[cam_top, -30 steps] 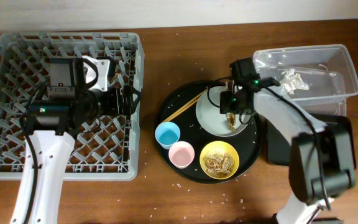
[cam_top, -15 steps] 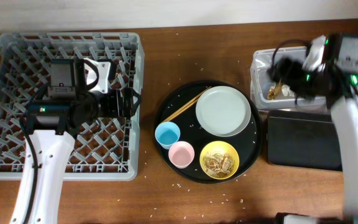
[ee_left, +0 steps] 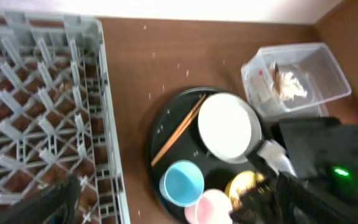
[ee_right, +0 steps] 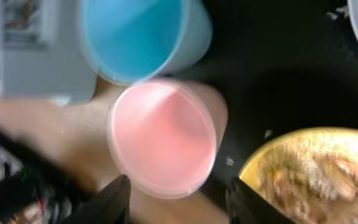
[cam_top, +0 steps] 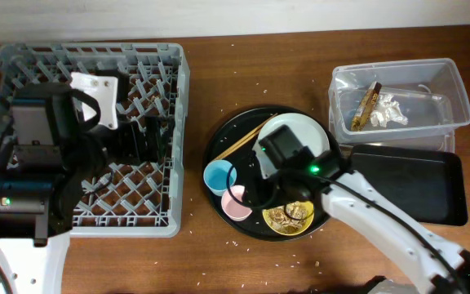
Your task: Sort waste into correct bins and load items into the dishwasher rack
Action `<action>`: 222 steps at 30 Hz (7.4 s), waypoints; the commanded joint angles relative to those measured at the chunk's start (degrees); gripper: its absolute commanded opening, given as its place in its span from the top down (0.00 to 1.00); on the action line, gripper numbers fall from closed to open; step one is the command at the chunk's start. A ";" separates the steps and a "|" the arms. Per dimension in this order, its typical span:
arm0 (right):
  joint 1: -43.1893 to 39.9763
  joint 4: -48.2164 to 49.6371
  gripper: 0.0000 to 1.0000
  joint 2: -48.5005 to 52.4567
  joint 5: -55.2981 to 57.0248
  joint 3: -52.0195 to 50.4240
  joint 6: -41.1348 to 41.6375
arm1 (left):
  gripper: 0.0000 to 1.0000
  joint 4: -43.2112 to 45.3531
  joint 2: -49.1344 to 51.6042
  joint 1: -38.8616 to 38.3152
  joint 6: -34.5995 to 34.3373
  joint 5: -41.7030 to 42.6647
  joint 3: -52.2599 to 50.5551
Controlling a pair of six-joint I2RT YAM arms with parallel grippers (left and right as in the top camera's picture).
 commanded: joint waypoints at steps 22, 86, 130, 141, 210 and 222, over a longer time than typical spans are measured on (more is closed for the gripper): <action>-16.57 12.44 0.96 -13.14 -49.00 18.40 -18.60 | 0.18 6.32 10.27 -0.02 1.42 59.71 0.61; -7.02 -14.40 0.24 -8.87 -4.11 18.38 -8.15 | 0.01 2.91 11.54 24.79 -27.76 -29.22 -31.39; -11.61 -0.20 0.96 -6.58 -35.47 25.55 -30.49 | 0.24 1.36 10.25 -8.11 6.12 65.29 -4.46; -13.90 1.92 0.96 -6.58 -37.46 25.55 -26.14 | 0.35 4.52 10.25 -7.45 6.10 67.63 -4.46; -16.76 -23.10 0.15 -4.22 -14.43 26.14 -20.33 | 0.15 -7.98 31.28 44.63 -28.24 -25.11 -5.68; -9.64 -18.64 0.27 -3.32 3.56 16.68 -1.51 | 0.04 -10.51 15.23 19.19 -3.21 -8.35 4.52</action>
